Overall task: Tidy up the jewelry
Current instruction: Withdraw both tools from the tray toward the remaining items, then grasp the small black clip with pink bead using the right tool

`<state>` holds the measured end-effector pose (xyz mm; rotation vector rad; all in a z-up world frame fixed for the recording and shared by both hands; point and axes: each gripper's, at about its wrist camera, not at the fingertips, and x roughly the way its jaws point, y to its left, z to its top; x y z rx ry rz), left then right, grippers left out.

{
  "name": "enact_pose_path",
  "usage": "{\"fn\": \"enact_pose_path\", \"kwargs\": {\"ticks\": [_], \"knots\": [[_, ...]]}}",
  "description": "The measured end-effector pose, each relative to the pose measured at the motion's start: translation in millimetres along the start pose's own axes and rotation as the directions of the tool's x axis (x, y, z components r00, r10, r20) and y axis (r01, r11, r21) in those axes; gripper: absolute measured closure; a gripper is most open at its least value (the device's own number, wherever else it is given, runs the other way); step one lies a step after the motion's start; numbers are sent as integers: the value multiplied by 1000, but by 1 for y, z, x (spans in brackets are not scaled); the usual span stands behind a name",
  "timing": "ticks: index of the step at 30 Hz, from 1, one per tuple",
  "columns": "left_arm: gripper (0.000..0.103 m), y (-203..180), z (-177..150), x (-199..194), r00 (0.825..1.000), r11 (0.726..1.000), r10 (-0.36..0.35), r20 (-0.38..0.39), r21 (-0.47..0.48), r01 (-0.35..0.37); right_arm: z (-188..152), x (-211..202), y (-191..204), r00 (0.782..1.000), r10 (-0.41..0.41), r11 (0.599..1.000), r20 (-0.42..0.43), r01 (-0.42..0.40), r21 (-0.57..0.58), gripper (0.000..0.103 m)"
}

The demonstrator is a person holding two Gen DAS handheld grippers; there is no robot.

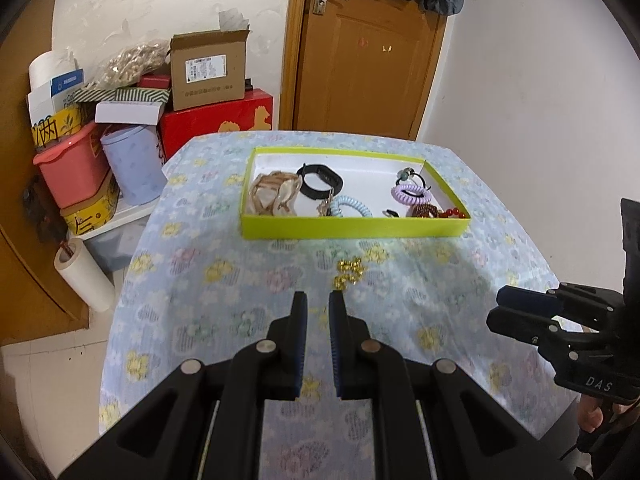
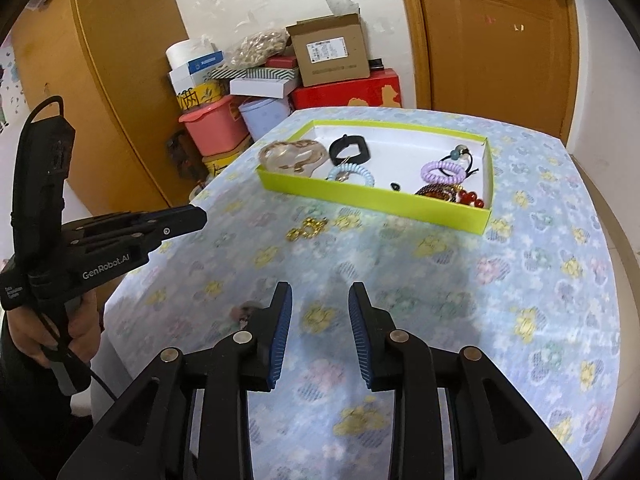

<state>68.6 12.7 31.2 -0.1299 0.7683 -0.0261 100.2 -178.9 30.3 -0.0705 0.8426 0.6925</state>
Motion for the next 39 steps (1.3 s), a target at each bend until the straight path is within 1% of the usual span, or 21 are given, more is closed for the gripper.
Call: {"fn": "enact_pose_path", "kwargs": {"ticks": [6, 14, 20, 26, 30, 31, 32, 33, 39], "knots": [[92, 4, -16, -6, 1000, 1000, -3, -6, -14, 3, -12, 3, 12, 1000, 12, 1000, -14, -12, -27, 72], [92, 20, -33, -6, 999, 998, 3, -38, -65, -5, -24, 16, 26, 997, 50, 998, -55, -52, -42, 72], [92, 31, -36, -4, 999, 995, 5, -43, -96, -10, -24, 37, 37, 993, 59, 993, -98, -69, -100, 72], [92, 34, -35, 1, 999, 996, 0, -51, -92, -4, -25, 63, 42, 988, 63, 987, -141, -83, -138, 72], [92, 36, -34, 4, 999, 996, -1, -53, -93, -4, -24, 67, 43, 988, 65, 983, -143, -87, -159, 72], [92, 36, -33, 5, 999, 996, -1, -54, -93, -4, -24, 67, 44, 988, 63, 983, -142, -86, -164, 74], [92, 36, -32, 6, 999, 996, -1, -54, -93, -4, -25, 67, 45, 988, 56, 982, -141, -80, -171, 79], [92, 36, -32, 8, 998, 996, -2, -56, -94, -3, -25, 67, 45, 989, 49, 981, -141, -74, -178, 88], [92, 30, -30, 16, 998, 997, -12, -69, -83, 7, -27, 62, 38, 991, 44, 984, -124, -64, -165, 88]]}}
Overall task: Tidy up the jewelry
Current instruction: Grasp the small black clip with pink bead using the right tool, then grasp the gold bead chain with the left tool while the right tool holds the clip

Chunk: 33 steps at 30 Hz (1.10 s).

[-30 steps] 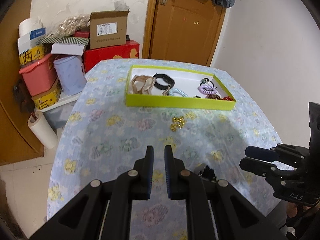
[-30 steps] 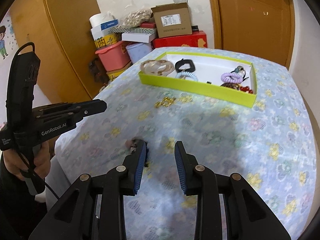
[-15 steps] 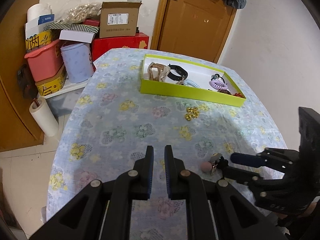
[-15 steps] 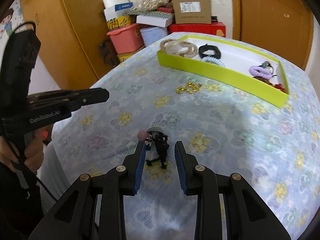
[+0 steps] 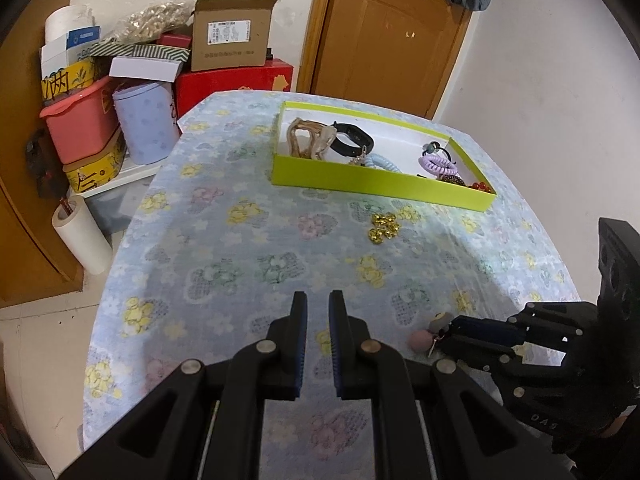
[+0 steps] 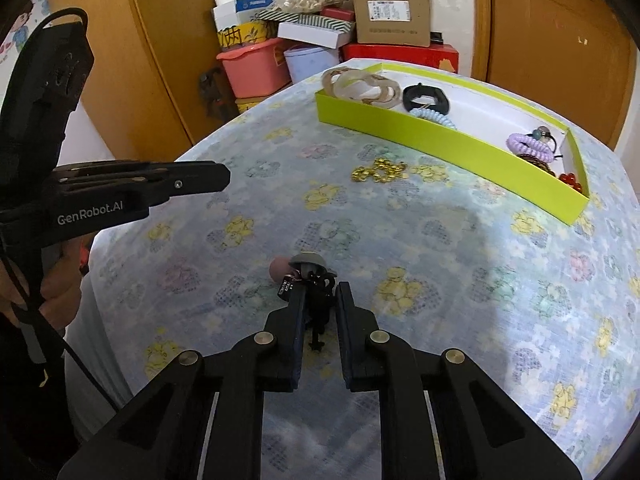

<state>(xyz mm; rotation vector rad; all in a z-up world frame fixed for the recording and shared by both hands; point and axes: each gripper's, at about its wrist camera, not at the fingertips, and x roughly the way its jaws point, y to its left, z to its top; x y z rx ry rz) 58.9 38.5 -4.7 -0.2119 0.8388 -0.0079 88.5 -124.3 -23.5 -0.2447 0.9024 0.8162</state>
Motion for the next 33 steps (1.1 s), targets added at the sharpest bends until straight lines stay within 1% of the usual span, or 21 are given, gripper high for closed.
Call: {"fn": "enact_pose_path", "kwargs": {"ticks": [5, 6, 7, 9, 10, 15, 21, 25, 28, 33], "knots": [[91, -11, 9, 9, 1000, 999, -20, -8, 26, 21, 2, -13, -16, 999, -17, 998, 40, 14, 55, 88], [87, -13, 11, 12, 1000, 999, -25, -9, 31, 25, 2, -16, -20, 999, -22, 998, 47, 19, 67, 88], [80, -16, 14, 15, 999, 999, -32, -8, 38, 33, 2, -18, -23, 998, -26, 997, 50, 22, 77, 88], [75, -21, 19, 21, 999, 998, -48, -9, 46, 49, 2, -22, -31, 998, -37, 995, 56, 31, 96, 88], [74, -24, 21, 24, 998, 997, -56, -12, 50, 57, 2, -24, -35, 997, -42, 994, 59, 35, 106, 88], [72, -37, 32, 48, 997, 994, -67, -33, 85, 70, 1, -30, -51, 996, -58, 988, 64, 48, 144, 88], [72, -46, 39, 75, 996, 991, -57, -67, 121, 65, -1, -29, -68, 996, -67, 983, 62, 55, 176, 88], [69, -52, 44, 81, 997, 988, -57, -58, 143, 65, -2, -27, -78, 996, -65, 980, 62, 52, 192, 88], [69, -58, 47, 86, 997, 984, -50, -53, 167, 58, -3, -26, -83, 996, -59, 978, 63, 45, 202, 88], [69, -71, 49, 91, 998, 971, -37, -44, 236, 47, -4, -23, -90, 997, -46, 976, 62, 31, 217, 88]]}}
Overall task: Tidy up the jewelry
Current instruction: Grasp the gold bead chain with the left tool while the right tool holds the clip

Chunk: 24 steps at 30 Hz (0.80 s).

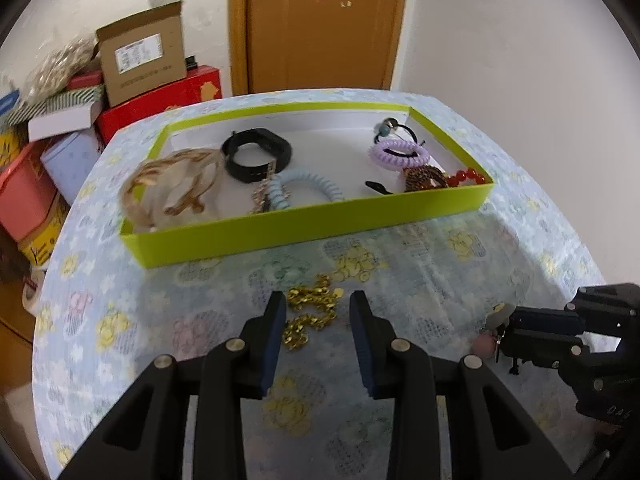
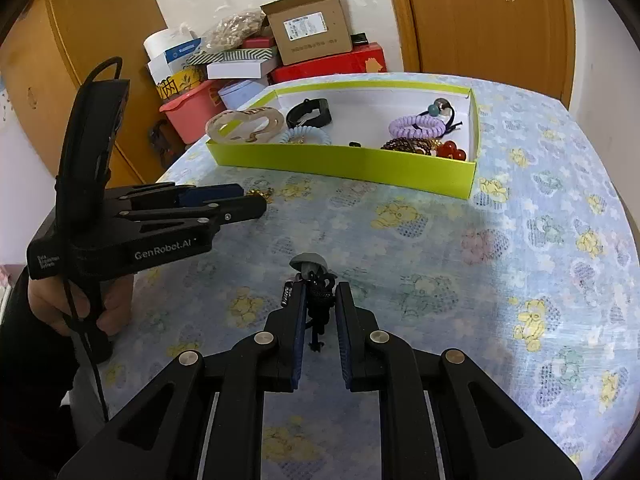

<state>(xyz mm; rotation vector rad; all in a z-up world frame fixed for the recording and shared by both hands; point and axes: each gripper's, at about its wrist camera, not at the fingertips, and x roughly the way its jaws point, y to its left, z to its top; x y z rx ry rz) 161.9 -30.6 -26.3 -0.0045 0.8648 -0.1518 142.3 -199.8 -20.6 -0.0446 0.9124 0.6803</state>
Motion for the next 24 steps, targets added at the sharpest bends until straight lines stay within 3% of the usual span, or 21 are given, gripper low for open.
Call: {"fn": "enact_pose_path", "kwargs": {"ticks": [5, 7, 9, 24], "knots": [[70, -3, 6, 4, 1000, 1000, -3, -3, 25, 3, -1, 1, -5, 1000, 16, 1000, -3, -16, 17, 88], [88, -3, 7, 5, 1000, 999, 20, -3, 26, -20, -1, 0, -6, 1000, 21, 1000, -2, -21, 21, 88], [96, -2, 7, 4, 1000, 1000, 17, -2, 27, -17, -1, 0, -6, 1000, 21, 1000, -2, -21, 21, 88], [98, 10, -13, -36, 999, 1000, -1, 49, -31, 3, -3, -3, -2, 1000, 18, 1000, -1, -18, 12, 88]]}}
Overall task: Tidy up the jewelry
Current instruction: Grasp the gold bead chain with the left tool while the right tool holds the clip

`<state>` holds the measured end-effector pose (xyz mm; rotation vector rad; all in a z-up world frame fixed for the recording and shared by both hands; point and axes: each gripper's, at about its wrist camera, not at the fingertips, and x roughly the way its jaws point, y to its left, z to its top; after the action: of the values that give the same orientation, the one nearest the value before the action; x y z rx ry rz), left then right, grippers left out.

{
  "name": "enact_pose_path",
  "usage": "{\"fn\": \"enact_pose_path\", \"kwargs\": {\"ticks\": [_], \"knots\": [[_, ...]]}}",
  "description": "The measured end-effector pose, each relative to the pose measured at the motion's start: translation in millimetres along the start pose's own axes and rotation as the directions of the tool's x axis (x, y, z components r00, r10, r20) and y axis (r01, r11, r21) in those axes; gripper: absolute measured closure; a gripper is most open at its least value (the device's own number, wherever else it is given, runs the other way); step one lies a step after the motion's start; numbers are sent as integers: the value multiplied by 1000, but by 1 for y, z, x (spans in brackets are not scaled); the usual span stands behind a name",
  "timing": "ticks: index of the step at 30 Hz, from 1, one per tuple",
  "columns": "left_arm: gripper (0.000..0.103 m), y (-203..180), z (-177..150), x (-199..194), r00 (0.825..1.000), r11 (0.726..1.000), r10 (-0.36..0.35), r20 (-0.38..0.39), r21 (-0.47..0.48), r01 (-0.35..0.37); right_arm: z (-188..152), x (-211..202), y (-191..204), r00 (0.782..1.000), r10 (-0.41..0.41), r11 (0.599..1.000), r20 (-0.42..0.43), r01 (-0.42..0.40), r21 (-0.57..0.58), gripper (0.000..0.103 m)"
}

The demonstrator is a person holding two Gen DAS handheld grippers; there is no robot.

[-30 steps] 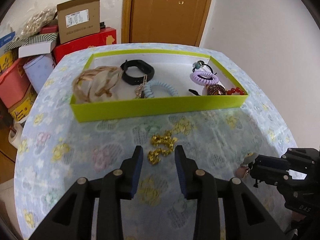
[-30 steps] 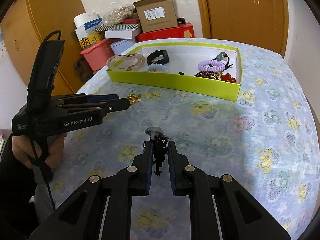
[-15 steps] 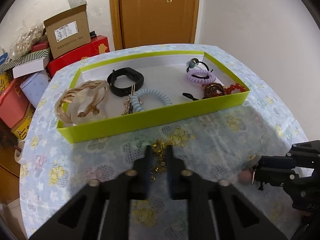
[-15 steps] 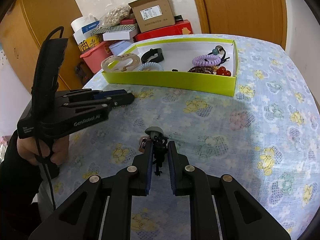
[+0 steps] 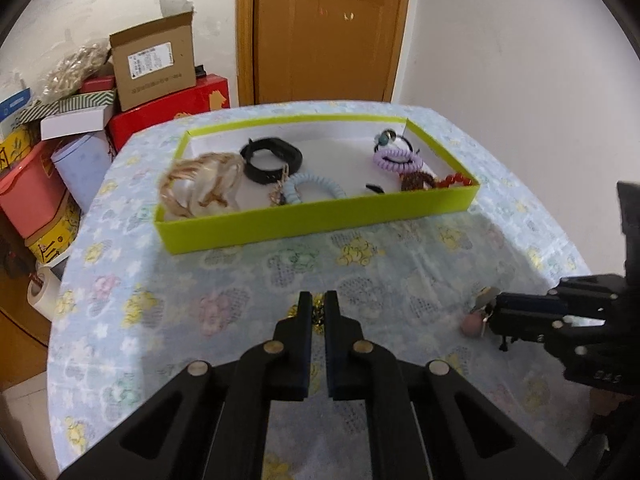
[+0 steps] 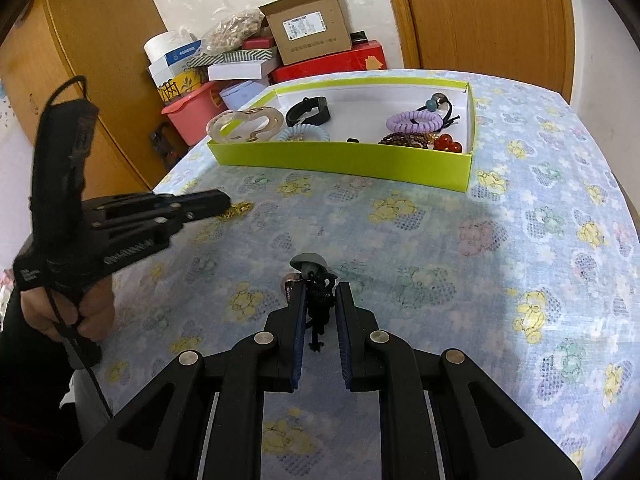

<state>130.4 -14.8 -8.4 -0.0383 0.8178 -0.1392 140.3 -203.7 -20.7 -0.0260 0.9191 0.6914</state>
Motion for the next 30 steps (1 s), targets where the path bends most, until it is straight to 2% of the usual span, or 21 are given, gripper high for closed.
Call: {"fn": "enact_pose_path", "kwargs": {"ticks": [10, 21, 23, 25, 30], "knots": [[100, 5, 14, -29, 998, 999, -32, 58, -25, 33, 2, -9, 4, 1000, -12, 1000, 19, 12, -6, 88], [98, 11, -2, -11, 1000, 1000, -12, -23, -15, 12, 0, -17, 8, 1000, -17, 1000, 26, 18, -11, 88], [92, 11, -5, -5, 999, 1000, -7, -45, -12, 7, -1, -17, 9, 1000, -16, 1000, 26, 17, -11, 88], [74, 10, -7, 0, 998, 1000, -5, -60, -8, 4, -1, -16, 10, 1000, -16, 1000, 24, 16, -12, 88], [72, 4, -13, 12, 996, 1000, 1, -92, 27, 2, -1, -14, 9, 1000, -14, 1000, 17, 15, -12, 88]]}}
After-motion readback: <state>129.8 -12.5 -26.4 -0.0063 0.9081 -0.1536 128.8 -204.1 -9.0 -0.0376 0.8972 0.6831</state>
